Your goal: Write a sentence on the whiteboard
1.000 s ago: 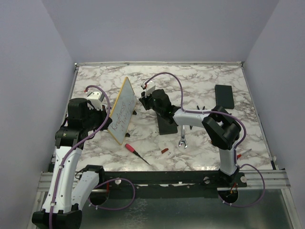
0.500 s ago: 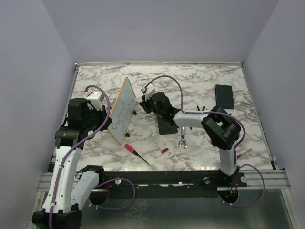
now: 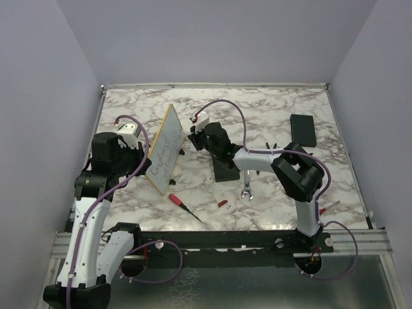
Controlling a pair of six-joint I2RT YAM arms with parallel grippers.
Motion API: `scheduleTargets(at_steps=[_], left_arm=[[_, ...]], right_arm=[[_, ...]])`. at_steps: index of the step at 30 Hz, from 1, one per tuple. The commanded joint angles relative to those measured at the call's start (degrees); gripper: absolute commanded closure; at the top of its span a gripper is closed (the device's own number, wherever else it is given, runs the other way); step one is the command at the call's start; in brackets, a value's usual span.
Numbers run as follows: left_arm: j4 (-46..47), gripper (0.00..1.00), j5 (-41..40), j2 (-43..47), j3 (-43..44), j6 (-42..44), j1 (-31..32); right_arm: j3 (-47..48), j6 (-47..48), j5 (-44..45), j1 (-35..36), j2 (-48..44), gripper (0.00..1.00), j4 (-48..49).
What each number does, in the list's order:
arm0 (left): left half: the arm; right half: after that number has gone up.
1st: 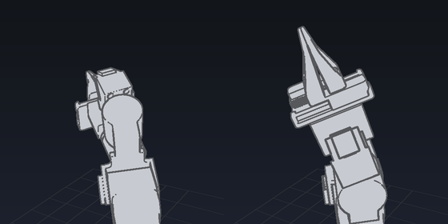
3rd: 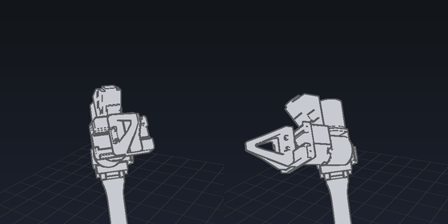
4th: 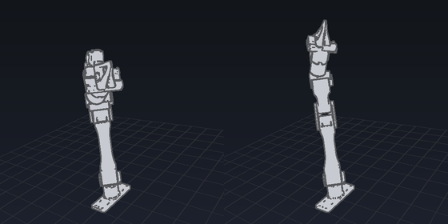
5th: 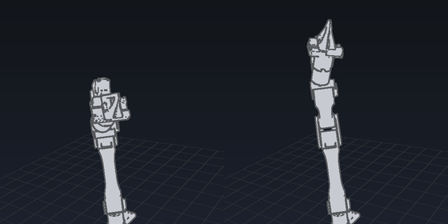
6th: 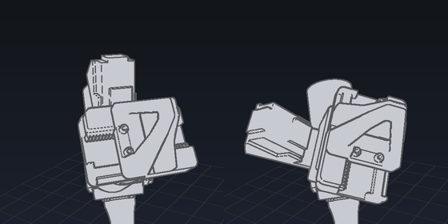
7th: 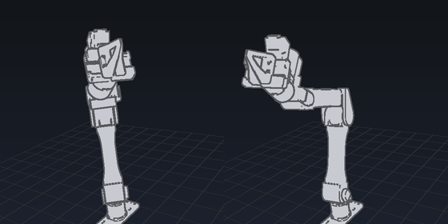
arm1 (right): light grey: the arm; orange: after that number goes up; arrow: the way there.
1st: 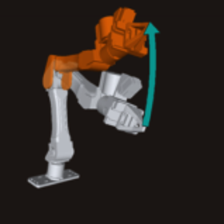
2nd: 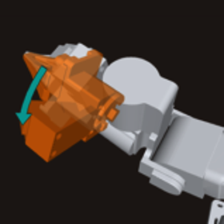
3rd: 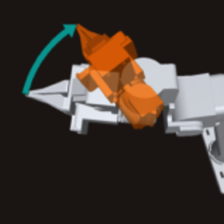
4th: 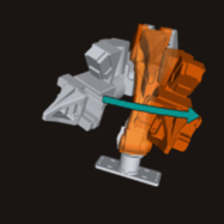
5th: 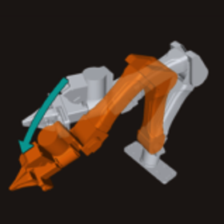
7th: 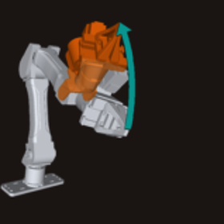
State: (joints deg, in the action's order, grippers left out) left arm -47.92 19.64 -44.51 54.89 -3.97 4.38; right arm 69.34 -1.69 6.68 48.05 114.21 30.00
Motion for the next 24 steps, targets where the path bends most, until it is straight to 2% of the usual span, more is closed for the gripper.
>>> scheduleTargets(at_steps=[1, 15, 24], left_arm=[[-0.5, 1.00, 1.4, 0.7, -0.3, 0.5, 0.5], [-0.4, 1.00, 1.4, 0.8, -0.3, 0.5, 0.5], [-0.4, 1.00, 1.5, 0.8, -0.3, 0.4, 0.5]], right_arm=[[2.4, -0.6, 1.8, 0.4, 2.0, 0.99, -0.4], [2.3, -1.4, 0.1, -0.1, 3.7, 0.99, -1.7], [-0.6, -0.8, -4.3, 0.2, 2.3, 0.99, -0.2]])
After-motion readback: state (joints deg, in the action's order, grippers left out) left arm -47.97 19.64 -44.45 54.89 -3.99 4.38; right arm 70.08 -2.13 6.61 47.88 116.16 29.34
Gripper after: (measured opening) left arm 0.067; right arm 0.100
